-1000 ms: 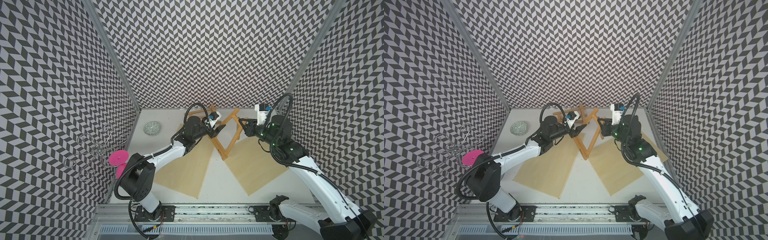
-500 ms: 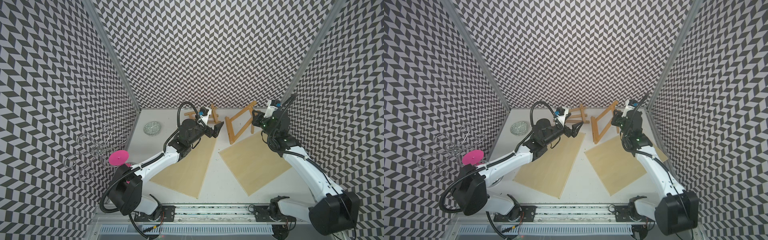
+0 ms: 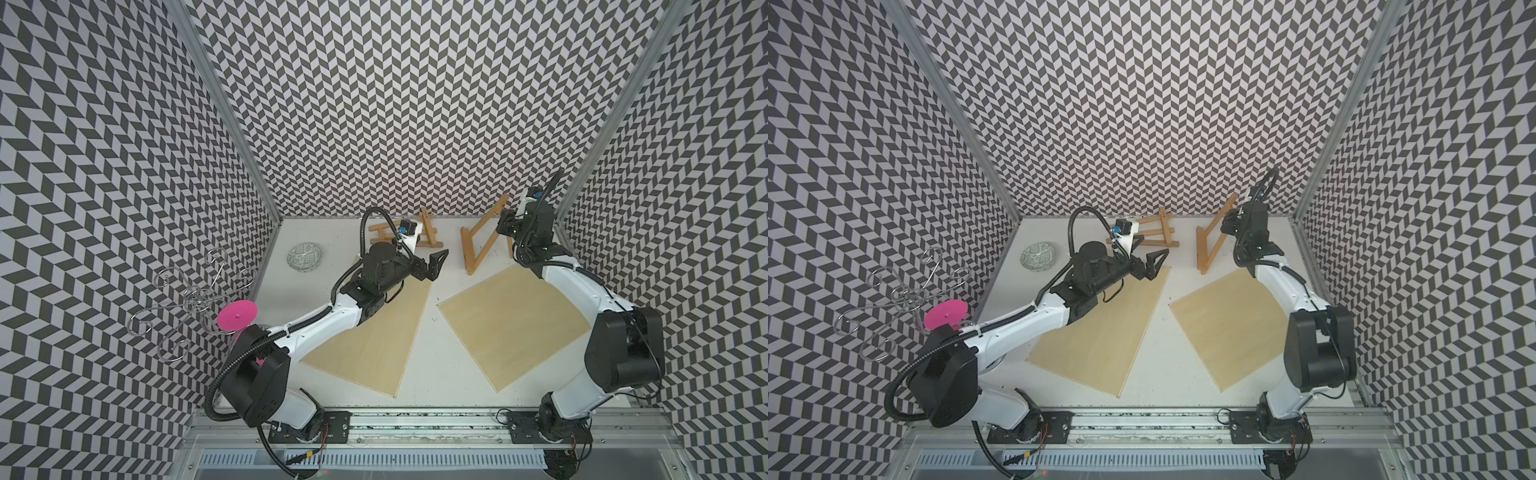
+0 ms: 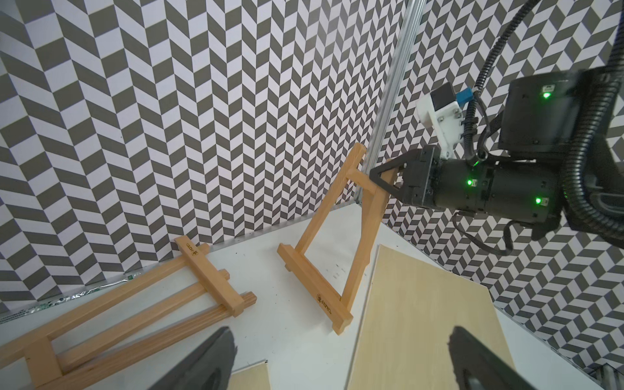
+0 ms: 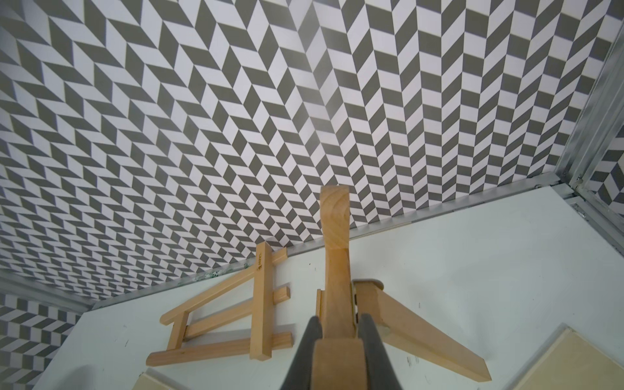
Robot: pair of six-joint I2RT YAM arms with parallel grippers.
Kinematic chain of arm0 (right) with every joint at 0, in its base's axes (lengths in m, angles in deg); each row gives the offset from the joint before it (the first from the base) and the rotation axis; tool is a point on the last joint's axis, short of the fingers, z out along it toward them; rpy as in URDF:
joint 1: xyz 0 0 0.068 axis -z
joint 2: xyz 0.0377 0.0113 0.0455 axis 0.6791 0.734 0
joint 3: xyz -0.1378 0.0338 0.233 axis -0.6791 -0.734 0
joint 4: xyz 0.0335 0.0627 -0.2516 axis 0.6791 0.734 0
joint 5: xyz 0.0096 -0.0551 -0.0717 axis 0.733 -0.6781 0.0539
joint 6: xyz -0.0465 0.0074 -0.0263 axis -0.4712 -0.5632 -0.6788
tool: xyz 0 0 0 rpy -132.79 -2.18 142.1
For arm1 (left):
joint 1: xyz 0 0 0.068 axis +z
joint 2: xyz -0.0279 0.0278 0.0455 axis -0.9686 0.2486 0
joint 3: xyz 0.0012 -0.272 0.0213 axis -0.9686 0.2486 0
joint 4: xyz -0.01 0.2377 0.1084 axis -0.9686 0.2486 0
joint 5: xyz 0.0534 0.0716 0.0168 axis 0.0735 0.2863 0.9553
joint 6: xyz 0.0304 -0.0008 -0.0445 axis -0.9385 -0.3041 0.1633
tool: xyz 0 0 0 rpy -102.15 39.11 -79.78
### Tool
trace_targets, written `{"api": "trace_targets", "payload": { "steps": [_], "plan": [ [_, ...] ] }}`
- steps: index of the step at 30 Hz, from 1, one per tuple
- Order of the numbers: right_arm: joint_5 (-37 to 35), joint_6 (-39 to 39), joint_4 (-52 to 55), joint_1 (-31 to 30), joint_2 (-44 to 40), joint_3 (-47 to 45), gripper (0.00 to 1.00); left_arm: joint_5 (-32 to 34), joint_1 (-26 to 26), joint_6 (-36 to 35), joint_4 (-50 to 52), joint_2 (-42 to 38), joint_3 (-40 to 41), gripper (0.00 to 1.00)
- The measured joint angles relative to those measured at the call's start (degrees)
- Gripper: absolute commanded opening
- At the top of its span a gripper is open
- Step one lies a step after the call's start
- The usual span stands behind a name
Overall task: Assemble the easel
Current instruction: Place the easel at the center of the board.
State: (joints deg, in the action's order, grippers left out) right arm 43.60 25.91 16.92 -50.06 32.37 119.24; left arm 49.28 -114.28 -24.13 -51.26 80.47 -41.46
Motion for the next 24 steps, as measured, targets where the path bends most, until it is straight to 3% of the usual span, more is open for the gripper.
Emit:
{"api": "trace_targets", "payload": {
  "steps": [10,24],
  "plan": [
    [1.44,0.07,-2.10,0.74,6.58,3.76,0.00,-0.24,0.00,0.04,0.02,2.89,-0.17,1.00],
    [-0.55,6.91,-1.36,-0.61,9.16,6.21,0.00,-1.01,0.00,1.11,0.20,3.80,-0.33,1.00]
  ]
}}
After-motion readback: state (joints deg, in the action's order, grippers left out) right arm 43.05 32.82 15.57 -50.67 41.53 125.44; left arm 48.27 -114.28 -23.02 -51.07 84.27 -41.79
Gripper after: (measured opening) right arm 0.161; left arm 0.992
